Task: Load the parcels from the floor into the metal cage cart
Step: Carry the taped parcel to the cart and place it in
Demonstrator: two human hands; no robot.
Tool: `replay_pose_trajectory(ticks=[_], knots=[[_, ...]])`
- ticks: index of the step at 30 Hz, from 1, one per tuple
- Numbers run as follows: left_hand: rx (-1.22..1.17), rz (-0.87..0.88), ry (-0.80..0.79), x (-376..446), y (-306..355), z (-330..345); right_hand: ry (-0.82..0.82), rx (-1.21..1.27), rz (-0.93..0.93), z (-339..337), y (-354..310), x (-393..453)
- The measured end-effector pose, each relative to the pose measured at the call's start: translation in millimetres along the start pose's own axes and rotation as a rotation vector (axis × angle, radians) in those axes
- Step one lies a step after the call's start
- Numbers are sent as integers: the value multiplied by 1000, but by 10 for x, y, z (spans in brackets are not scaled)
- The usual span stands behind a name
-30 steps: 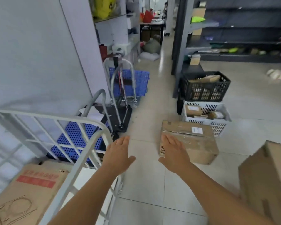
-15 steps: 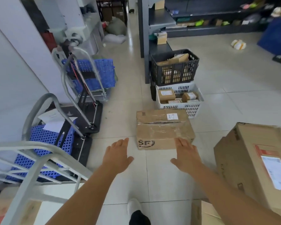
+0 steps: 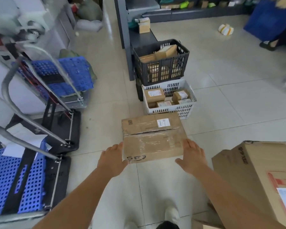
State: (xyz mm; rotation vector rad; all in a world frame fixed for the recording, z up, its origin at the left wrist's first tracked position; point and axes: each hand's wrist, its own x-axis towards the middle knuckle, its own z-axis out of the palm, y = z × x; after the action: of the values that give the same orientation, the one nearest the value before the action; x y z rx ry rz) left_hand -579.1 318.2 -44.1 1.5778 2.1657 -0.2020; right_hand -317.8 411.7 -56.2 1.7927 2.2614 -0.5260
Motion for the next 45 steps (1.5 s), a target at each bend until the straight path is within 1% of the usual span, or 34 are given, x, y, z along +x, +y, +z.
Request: replay_pose_trajectory(ticks=[4,11,17,22,25,32,38,42,45], knots=[[-18,-37,-33,564,105,23,-35,27,26,-8,233,590],[-105,-224,-106,1518,377,86,-120,40,13,8,598,1800],[-190,-333,-127,2294,421,383,-184,7,4,246,803,2703],[-282,-425,-140,2960,239,849,-231,55,46,727,924,3399],[-293,-445,-163,3331,98,1204,-273,72,78,1102,991,3752],[-358,-521,-178,4100,-274,2057,-274,150,185,2015,1140,4461],[-418,-590,-131,4592,-575,2601,-239,194,308,2572,1307,4919],[-541,-636,-79,4809,-700,2803,-140,228,335,2778,1411,5100],[-640,-654,-16,4885,-805,2898,-156,313,367,2845,1508,5170]])
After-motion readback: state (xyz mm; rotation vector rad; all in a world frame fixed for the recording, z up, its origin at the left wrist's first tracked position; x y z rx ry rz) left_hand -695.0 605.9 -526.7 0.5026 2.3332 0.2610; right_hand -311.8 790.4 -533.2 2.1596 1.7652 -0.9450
